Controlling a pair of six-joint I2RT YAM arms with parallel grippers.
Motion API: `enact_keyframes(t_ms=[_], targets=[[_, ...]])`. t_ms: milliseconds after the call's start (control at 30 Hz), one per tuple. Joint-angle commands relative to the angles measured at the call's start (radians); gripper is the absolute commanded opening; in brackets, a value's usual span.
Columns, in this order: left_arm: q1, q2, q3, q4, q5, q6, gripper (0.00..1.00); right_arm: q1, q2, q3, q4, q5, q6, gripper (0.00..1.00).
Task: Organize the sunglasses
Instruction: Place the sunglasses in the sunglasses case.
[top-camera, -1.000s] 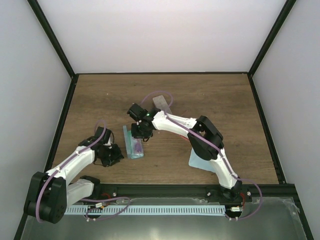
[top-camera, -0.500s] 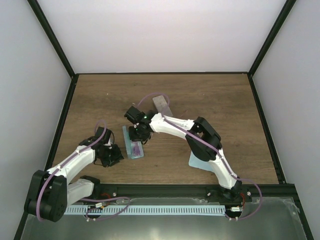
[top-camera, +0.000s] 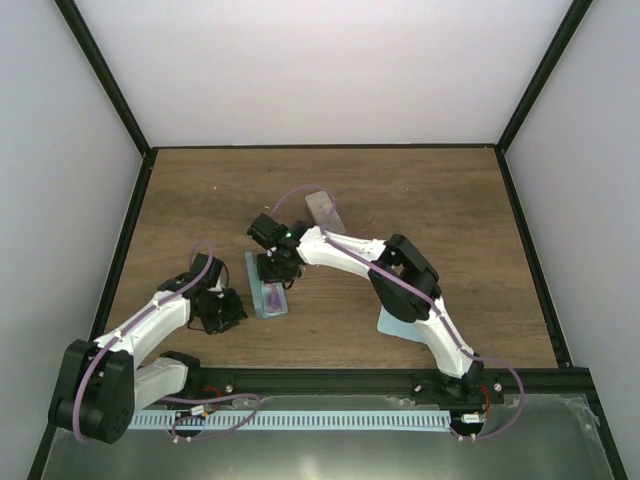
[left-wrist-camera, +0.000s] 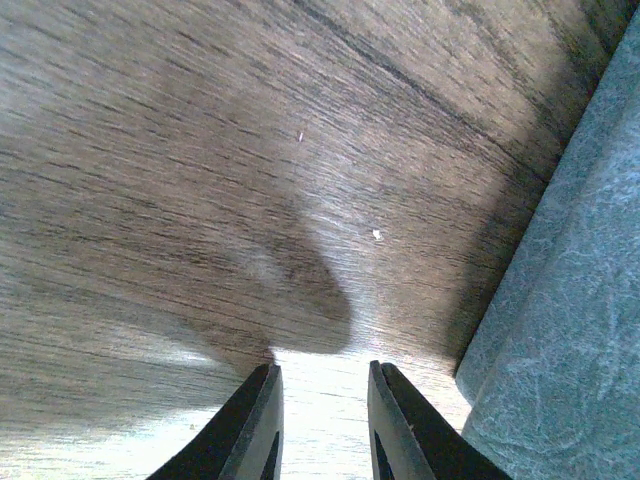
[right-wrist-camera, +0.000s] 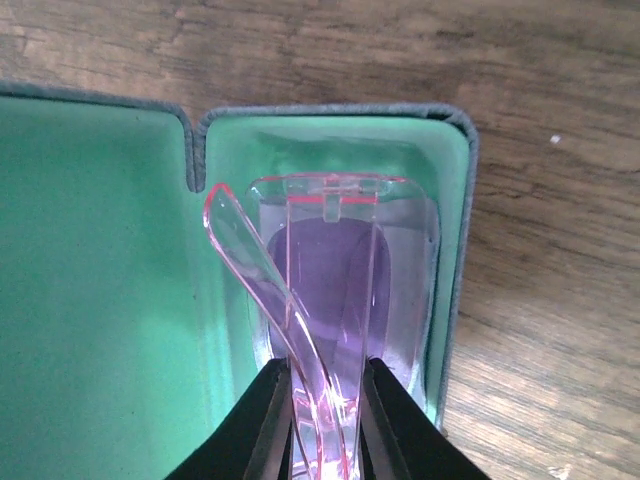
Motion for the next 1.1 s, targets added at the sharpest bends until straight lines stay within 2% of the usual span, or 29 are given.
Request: enact_keyframes(t_ms=[0,167,733,1067], targets=[[-0.002,0.016,-0.014,0.016,-0.006,-0.001,0.24,0.007,0.006,0.06,-0.017,0.043,-0.022,0.11],[-0.002,0.024,-0.013,0.021,-0.006,-0.003,0.24,0.007,0.01,0.052,-0.008,0.046,-0.024,0.12],[-0.002,0.062,-0.001,0.042,-0.001,-0.009,0.23,0.007,-0.041,0.023,0.013,0.01,-0.062,0.29],[-0.002,0.036,0.056,-0.006,-0.039,-0.017,0.23,-0.005,-0.226,-0.118,0.061,0.087,-0.084,0.29]])
